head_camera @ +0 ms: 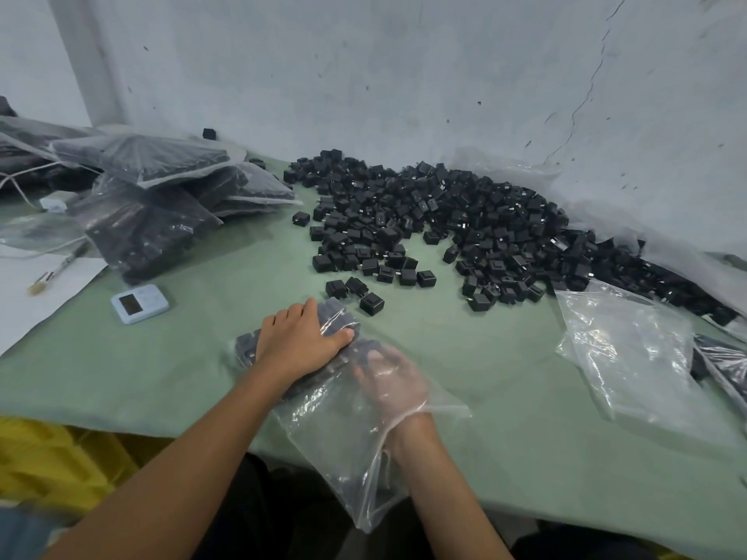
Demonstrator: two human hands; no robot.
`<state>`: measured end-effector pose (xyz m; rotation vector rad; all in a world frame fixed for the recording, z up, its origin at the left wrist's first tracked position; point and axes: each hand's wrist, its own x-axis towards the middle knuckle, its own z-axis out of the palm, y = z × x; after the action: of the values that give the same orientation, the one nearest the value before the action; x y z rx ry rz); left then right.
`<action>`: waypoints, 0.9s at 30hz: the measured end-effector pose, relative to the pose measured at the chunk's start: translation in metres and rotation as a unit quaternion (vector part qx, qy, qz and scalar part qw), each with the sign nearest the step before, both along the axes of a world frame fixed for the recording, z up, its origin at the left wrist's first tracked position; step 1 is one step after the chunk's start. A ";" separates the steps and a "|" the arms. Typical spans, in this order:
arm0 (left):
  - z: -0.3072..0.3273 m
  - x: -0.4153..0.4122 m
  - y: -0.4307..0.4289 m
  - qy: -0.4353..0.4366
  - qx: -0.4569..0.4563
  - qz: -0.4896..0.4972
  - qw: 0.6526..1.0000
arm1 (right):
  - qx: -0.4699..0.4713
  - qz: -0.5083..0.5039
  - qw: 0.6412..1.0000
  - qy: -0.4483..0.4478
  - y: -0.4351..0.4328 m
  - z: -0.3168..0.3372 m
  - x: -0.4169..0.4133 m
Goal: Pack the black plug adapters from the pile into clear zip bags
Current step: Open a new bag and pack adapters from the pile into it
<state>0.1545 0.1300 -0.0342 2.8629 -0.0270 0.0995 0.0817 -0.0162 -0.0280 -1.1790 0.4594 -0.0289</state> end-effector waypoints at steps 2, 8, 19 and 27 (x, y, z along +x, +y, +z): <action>0.000 0.000 0.000 0.000 0.000 0.000 1.000 | -0.195 -0.023 0.977 -0.086 0.009 0.004 -0.005; 0.001 -0.001 -0.001 0.002 0.002 0.005 1.000 | -0.389 0.031 0.920 -0.025 0.006 -0.007 -0.001; -0.002 0.001 0.000 0.001 0.002 0.006 1.000 | -0.474 0.023 0.880 0.009 0.012 0.004 -0.008; -0.001 0.000 0.000 -0.002 0.005 0.005 1.000 | -0.548 0.114 0.829 0.000 0.008 0.011 -0.019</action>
<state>0.1542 0.1299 -0.0349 2.8730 -0.0144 0.1073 0.0630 -0.0080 -0.0170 -2.3705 0.2779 -0.0947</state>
